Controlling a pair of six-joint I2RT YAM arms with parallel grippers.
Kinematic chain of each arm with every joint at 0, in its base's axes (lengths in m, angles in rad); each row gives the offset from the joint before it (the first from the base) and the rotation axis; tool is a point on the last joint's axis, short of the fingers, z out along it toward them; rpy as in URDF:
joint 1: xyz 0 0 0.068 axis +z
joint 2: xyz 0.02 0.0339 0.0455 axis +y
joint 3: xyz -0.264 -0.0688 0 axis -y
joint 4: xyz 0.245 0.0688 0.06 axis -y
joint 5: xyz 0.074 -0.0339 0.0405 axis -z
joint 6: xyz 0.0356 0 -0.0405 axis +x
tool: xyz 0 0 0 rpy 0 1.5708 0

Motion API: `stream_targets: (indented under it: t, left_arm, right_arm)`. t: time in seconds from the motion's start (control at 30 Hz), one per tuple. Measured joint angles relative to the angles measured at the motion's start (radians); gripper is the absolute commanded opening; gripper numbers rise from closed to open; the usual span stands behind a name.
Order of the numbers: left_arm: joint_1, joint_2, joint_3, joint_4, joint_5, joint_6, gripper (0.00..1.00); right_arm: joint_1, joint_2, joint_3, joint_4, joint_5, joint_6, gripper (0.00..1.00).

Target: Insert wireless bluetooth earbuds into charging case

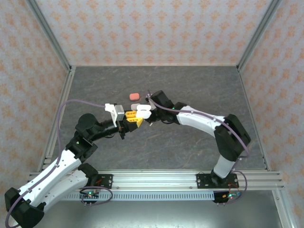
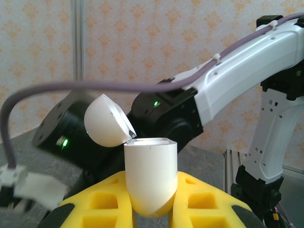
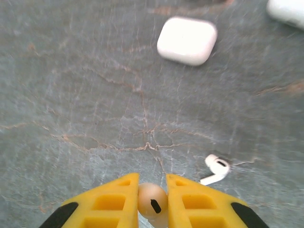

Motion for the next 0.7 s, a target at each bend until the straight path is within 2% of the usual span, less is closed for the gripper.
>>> stream_targets:
  t: [0.17, 0.4, 0.7]
  left_arm:
    - [0.0, 0.005, 0.0, 0.0, -0.002, 0.0, 0.0]
    - [0.0, 0.05, 0.0, 0.0, -0.003, -0.003, 0.0]
    - [0.0, 0.072, 0.0, 0.001, -0.008, -0.004, 0.0]
  right_arm:
    - [-0.036, -0.134, -0.027, -0.008, 0.029, -0.007, 0.18]
    - [-0.035, -0.309, -0.028, -0.049, 0.103, -0.057, 0.18]
    - [-0.035, -0.454, -0.028, -0.089, 0.161, -0.123, 0.18]
